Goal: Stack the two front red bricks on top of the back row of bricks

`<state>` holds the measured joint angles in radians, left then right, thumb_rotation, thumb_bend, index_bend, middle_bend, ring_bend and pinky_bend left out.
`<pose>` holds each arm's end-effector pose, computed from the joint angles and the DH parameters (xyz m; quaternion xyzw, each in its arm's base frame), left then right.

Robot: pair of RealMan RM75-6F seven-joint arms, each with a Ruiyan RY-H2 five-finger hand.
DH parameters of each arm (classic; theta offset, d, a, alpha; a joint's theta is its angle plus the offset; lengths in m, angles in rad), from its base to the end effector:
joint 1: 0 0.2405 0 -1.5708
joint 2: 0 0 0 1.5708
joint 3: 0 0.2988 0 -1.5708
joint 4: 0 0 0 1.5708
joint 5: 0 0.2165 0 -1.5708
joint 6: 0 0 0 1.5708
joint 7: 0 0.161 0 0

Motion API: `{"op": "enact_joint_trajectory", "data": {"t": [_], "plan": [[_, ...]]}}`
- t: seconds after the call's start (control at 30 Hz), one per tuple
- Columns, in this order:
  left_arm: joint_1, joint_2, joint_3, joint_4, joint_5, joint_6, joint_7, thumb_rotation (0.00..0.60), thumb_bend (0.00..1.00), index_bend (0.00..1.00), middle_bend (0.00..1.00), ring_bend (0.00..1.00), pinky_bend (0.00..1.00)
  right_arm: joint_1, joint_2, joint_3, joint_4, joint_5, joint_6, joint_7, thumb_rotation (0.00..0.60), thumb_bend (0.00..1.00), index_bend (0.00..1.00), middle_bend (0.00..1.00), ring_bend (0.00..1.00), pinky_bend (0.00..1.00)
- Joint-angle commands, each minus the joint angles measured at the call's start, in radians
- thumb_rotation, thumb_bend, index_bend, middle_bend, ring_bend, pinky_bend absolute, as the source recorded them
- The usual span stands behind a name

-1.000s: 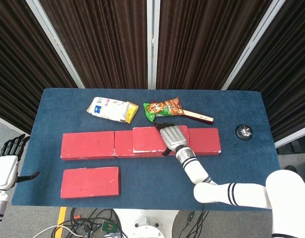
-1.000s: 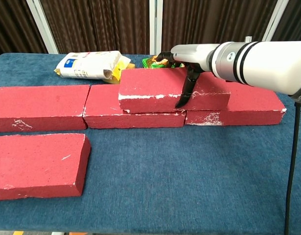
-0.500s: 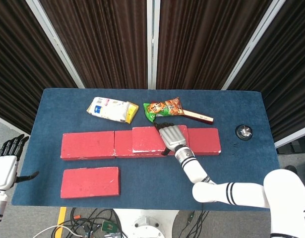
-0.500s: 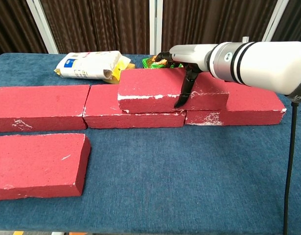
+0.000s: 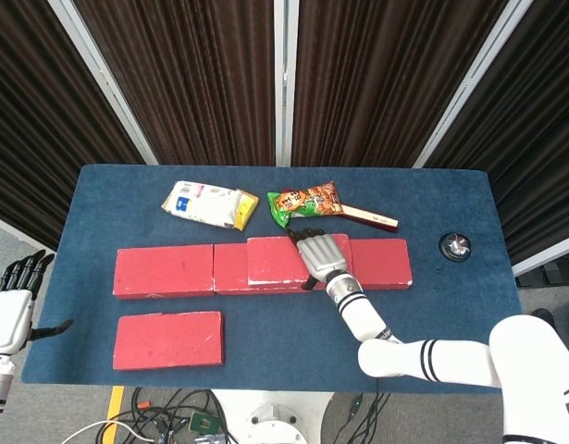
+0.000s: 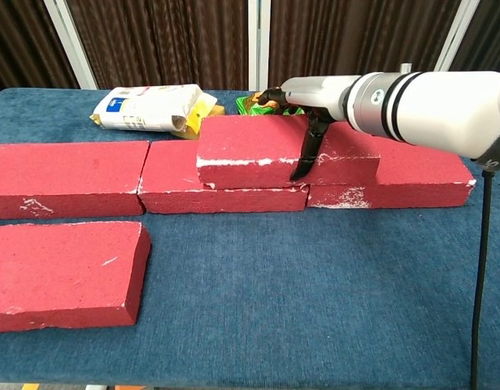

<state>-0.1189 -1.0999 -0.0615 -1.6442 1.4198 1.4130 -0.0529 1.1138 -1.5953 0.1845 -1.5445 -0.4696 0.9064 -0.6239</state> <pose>-0.3543 0.2154 0.1714 -0.5740 -0.4328 -0.3888 0.5762 -0.0800 -0.4205 -0.0666 0.7656 -0.4286 0.2831 0.3872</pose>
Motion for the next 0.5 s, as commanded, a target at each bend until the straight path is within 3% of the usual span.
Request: {"op": "enact_joint_trajectory", "data": {"t": [0.03, 0.5], "plan": [[0.001, 0.0, -0.001, 0.001, -0.001, 0.001, -0.002, 0.6, 0.0, 0.0, 0.0, 0.0, 0.0, 0.001, -0.001, -0.002, 0.003, 0.002, -0.003, 0.0, 0.6, 0.07, 0.0, 0.15, 0.08, 0.11], [-0.001, 0.002, -0.004, 0.002, 0.0, 0.002, -0.007, 0.6, 0.0, 0.0, 0.0, 0.0, 0.0, 0.006, 0.0, -0.002, 0.012, -0.005, -0.012, 0.009, 0.6, 0.07, 0.0, 0.14, 0.07, 0.11]]}}
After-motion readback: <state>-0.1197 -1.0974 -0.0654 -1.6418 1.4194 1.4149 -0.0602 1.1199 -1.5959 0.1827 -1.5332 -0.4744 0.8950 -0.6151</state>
